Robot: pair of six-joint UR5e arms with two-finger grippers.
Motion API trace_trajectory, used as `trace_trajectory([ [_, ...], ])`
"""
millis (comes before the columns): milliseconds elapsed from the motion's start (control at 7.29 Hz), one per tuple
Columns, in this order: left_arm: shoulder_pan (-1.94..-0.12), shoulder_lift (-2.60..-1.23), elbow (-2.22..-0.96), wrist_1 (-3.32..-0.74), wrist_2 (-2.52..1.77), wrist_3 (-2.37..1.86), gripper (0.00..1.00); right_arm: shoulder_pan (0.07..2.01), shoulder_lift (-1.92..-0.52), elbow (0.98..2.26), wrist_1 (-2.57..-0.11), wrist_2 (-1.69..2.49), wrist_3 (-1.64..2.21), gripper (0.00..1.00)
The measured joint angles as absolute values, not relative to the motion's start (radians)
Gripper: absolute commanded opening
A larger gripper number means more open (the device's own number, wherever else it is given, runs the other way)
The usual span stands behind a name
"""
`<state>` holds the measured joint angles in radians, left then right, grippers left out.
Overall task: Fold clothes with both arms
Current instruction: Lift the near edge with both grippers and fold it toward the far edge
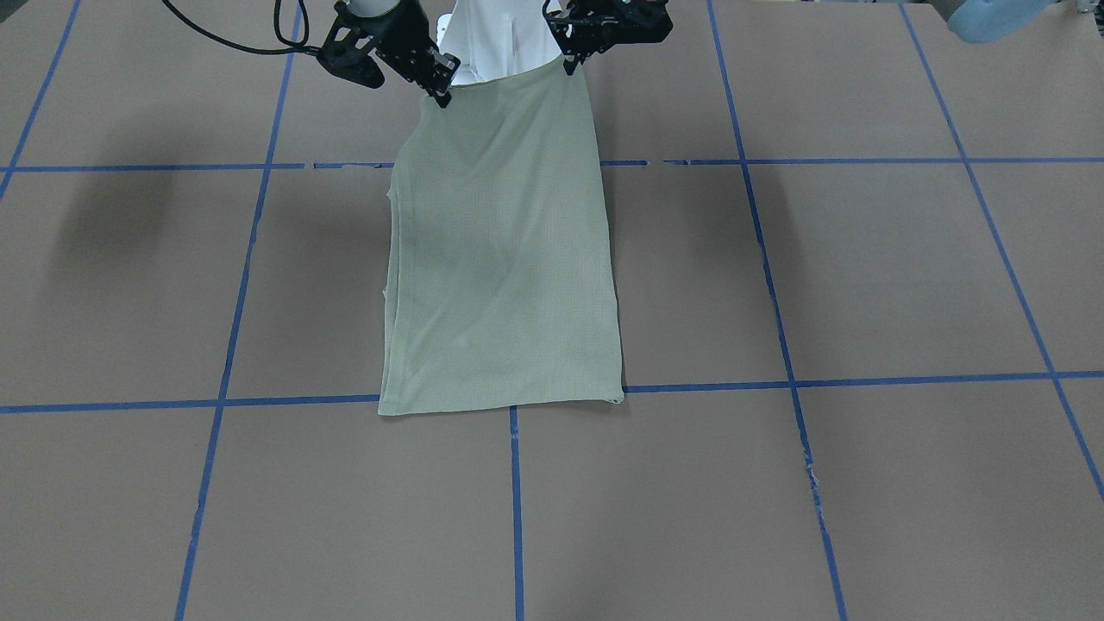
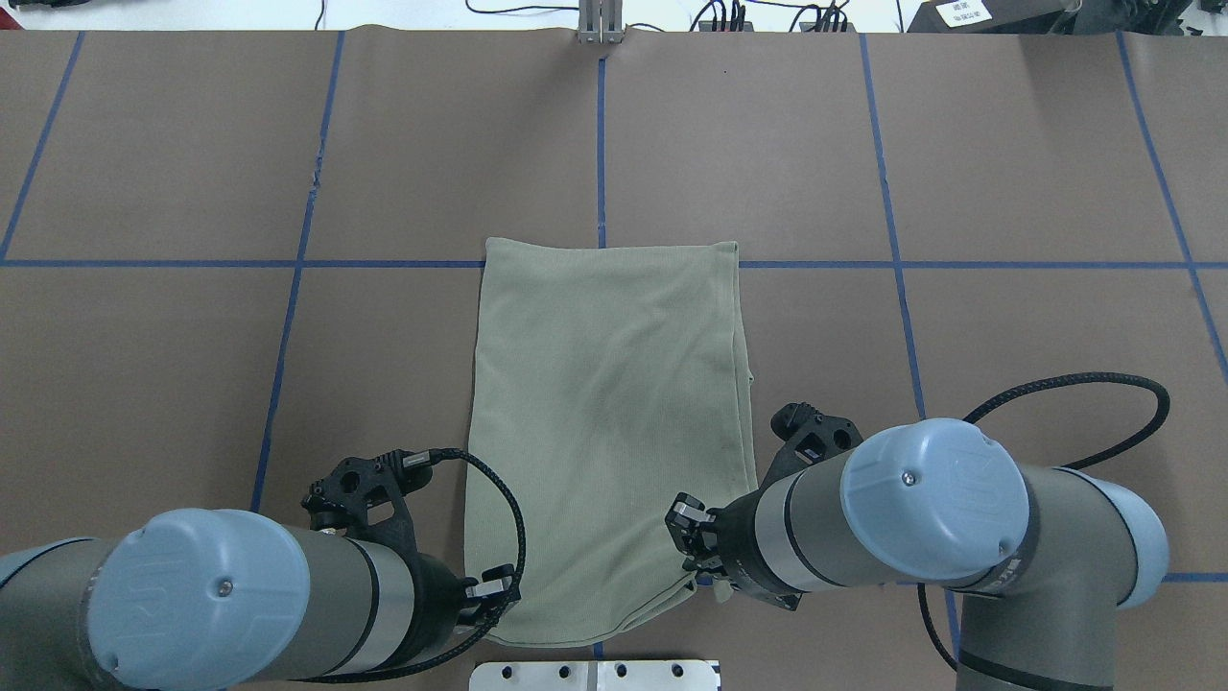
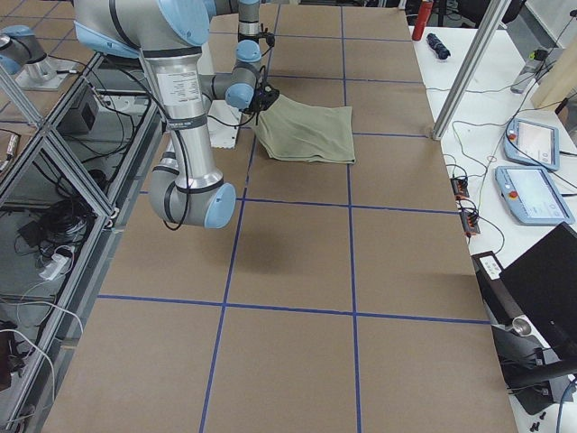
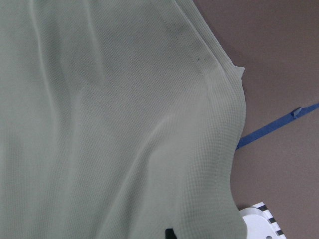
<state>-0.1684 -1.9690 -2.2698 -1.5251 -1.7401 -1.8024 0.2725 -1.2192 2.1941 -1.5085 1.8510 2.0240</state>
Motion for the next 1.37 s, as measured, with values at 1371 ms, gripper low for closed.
trace_trajectory([
  [1371,-0.575,-2.187,-1.717,-1.896,-1.749,-1.579,0.00,0.629,-0.939,1.650,-1.331,1.871,1.813,0.00],
])
